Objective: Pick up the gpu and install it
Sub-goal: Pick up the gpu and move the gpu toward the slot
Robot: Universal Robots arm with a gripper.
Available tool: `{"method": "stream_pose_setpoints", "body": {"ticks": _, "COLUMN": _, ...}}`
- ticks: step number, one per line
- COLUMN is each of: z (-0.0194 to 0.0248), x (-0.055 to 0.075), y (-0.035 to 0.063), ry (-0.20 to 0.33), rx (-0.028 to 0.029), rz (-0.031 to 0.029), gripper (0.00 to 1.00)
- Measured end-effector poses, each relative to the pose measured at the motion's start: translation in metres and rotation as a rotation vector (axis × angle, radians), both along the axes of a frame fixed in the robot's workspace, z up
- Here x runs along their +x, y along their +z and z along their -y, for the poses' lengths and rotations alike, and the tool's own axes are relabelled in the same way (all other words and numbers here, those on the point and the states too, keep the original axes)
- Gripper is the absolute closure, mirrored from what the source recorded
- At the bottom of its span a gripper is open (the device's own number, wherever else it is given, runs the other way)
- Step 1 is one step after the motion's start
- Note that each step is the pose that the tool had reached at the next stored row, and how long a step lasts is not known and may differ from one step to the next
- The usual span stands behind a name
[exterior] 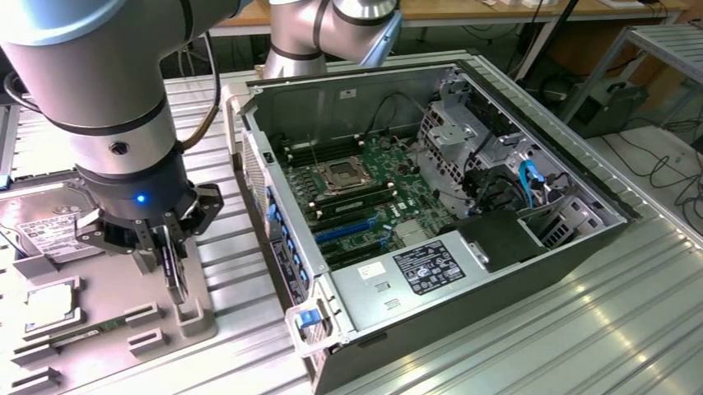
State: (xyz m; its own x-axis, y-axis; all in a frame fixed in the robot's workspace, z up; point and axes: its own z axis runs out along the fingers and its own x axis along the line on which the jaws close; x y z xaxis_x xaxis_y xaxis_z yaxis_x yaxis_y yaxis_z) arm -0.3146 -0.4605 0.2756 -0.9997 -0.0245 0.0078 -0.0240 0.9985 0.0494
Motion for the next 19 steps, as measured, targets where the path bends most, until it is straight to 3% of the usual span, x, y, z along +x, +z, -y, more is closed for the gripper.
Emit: {"method": "stream_pose_setpoints", "body": {"ticks": 19, "z": 0.0001, "x": 0.000, "y": 0.0278, "ry": 0.000, "rx": 0.0055, "rz": -0.0011, "gripper": 0.73}}
